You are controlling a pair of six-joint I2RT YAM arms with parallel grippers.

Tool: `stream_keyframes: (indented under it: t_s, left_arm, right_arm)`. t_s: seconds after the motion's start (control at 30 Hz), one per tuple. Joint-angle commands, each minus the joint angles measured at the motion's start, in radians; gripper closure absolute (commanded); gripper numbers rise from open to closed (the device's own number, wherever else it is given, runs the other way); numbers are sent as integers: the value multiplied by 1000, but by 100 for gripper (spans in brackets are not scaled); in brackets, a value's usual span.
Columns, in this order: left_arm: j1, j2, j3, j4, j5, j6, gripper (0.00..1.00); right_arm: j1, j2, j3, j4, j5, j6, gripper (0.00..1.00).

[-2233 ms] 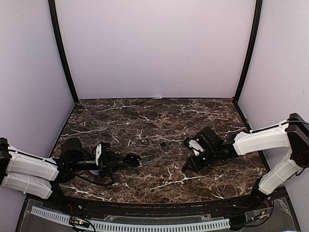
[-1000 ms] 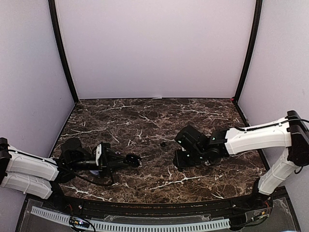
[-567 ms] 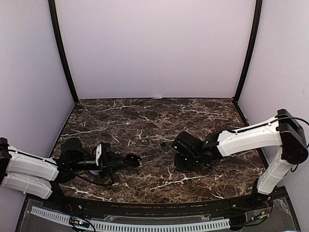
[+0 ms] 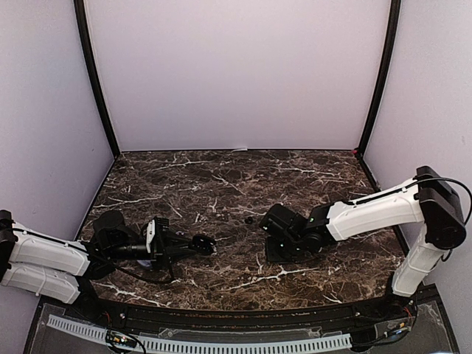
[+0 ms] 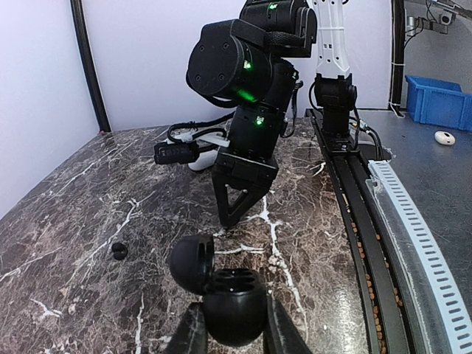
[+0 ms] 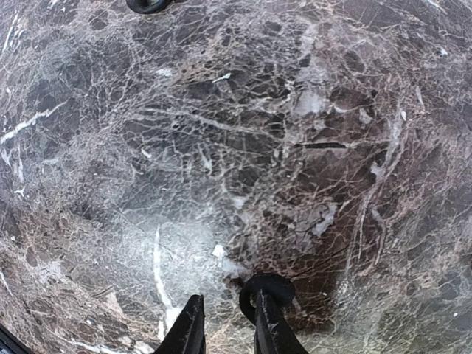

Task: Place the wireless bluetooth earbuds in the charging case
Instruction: Pick up the right earbud from the center of the board.

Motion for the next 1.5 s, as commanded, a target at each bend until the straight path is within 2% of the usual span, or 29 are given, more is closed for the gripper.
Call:
stream_keyframes:
  t_s: [0.0,0.3,0.57,0.83,1.0,1.23,1.47]
  left_arm:
    - [-4,-17,17,-18,-3,8,94]
    - [-4,-11,19,-18,-3,11,94]
    - [-4,-10,19,-18,-3,10,94]
    - [-4,-8,19,-18,-5,13,94]
    - [-4,-9,19,-18,-4,13,94]
    - [-4,-11,18,-16,9,13,94]
    - [-5,-14,6,18,61,11,94]
  right_arm:
    - [8,-17,-20,-38,38,14,77]
    - [8,-44,-38,-78,65,16,78]
    - [7,-42,-36,-111,89,10,87]
    - [8,-55,-34,-127,95,2,99]
    - [8,-67,-26,-137,100,-30,100]
    - [8,-146,-43,18,18,-268,100]
    - [19,-275,-137,325,-181,-592,100]
